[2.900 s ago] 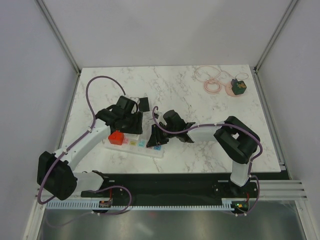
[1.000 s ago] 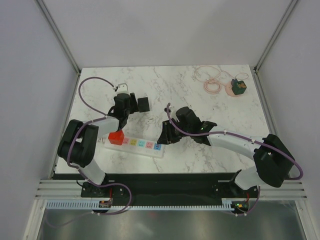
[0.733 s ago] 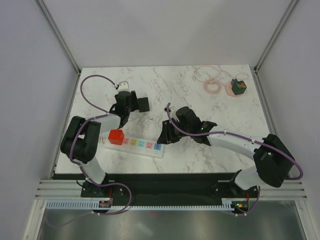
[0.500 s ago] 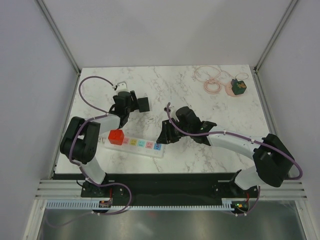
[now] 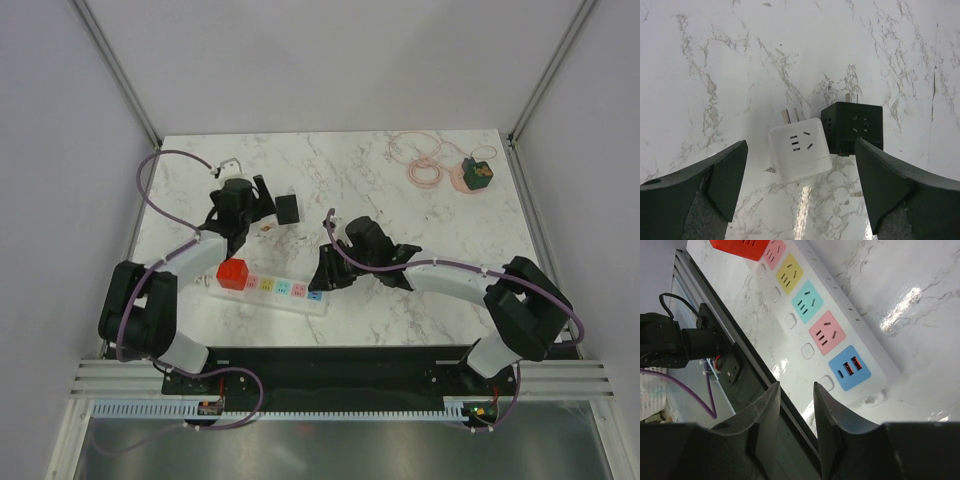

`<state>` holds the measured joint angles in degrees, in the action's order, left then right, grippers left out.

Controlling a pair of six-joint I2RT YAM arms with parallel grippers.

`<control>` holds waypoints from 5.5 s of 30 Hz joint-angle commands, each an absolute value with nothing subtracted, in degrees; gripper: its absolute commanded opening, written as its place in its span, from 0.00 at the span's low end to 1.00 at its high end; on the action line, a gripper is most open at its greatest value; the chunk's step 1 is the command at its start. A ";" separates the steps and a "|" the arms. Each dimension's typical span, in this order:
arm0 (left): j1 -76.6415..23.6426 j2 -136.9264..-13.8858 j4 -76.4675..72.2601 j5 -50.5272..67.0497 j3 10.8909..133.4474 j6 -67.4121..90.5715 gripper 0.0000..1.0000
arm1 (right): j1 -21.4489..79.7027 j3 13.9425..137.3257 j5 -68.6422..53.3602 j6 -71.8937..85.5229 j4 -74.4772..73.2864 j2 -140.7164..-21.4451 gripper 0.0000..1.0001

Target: Pull the plug off the socket

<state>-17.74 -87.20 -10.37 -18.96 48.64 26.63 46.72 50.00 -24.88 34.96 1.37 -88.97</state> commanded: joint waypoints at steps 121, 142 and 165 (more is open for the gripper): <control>-26.28 -58.63 30.86 -2.46 44.74 30.67 0.02 | 49.57 59.15 -25.49 37.53 7.12 -116.89 0.42; -26.02 -61.87 37.96 -5.28 52.28 31.56 0.02 | 49.57 58.89 -26.81 37.53 7.47 -117.42 0.42; -24.00 -54.22 15.40 -29.88 41.32 38.31 0.02 | 49.66 65.38 -30.67 36.30 5.19 -112.94 0.43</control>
